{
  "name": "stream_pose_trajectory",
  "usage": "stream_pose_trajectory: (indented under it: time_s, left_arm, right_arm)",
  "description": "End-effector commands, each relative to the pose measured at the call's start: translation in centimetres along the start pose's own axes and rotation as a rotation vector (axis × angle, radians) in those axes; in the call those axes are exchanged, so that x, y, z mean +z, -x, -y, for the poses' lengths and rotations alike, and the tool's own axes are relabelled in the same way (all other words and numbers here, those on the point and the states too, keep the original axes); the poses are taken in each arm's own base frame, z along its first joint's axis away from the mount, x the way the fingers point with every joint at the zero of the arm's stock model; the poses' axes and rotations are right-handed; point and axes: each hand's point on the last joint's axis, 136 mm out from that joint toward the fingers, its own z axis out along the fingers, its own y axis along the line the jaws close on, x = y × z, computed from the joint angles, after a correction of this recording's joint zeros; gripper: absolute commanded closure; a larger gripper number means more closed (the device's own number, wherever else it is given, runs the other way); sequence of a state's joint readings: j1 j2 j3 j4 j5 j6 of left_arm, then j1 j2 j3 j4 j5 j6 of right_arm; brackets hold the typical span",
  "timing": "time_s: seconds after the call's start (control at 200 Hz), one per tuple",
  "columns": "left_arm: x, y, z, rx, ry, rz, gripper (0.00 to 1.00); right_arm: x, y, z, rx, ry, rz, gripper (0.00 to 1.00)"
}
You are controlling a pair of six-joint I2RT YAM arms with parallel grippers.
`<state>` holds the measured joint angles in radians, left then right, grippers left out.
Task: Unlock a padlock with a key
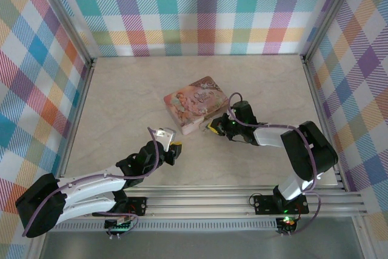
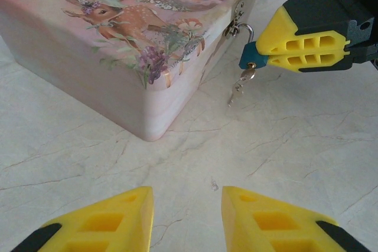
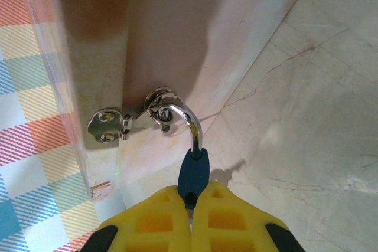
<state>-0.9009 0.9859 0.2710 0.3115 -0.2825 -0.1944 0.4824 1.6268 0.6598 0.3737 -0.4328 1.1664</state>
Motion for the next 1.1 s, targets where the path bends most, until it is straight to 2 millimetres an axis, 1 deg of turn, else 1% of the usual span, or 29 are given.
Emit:
stream_pose_trajectory:
  time_s: [0.0, 0.315, 0.625, 0.755, 0.86, 0.955, 1.005, 1.095]
  left_arm:
    - [-0.2, 0.0, -0.7, -0.011, 0.024, 0.003, 0.65]
    - [-0.7, 0.2, -0.9, -0.009, 0.036, 0.01, 0.64]
    - [-1.2, 0.3, -1.6, -0.016, 0.066, 0.018, 0.62]
    - [-1.4, 0.1, -1.8, -0.021, 0.071, 0.02, 0.62]
    - [-1.4, 0.0, -2.0, -0.024, 0.074, 0.022, 0.61]
    - [-1.5, 0.0, -2.0, -0.025, 0.078, 0.019, 0.61]
    - [-1.5, -0.1, -2.1, -0.026, 0.08, 0.016, 0.61]
    - [-1.6, 0.0, -2.2, -0.026, 0.088, 0.018, 0.6]
  right_arm:
    - [-0.3, 0.4, -0.7, -0.026, 0.012, -0.006, 1.0]
    - [-1.3, 1.4, -1.7, -0.042, 0.029, 0.038, 1.0]
    - [-1.5, 2.0, -2.7, -0.06, 0.044, 0.053, 1.0]
    - [-1.2, 2.0, -2.1, -0.068, 0.022, 0.05, 1.0]
    - [-0.9, 1.9, -0.9, -0.05, 0.0, 0.047, 1.0]
    - [-0.6, 1.8, -0.4, -0.03, 0.001, 0.048, 1.0]
    - [-0.7, 1.9, -0.3, -0.022, 0.002, 0.052, 1.0]
    - [-0.8, 2.0, -0.6, -0.02, 0.013, 0.061, 1.0]
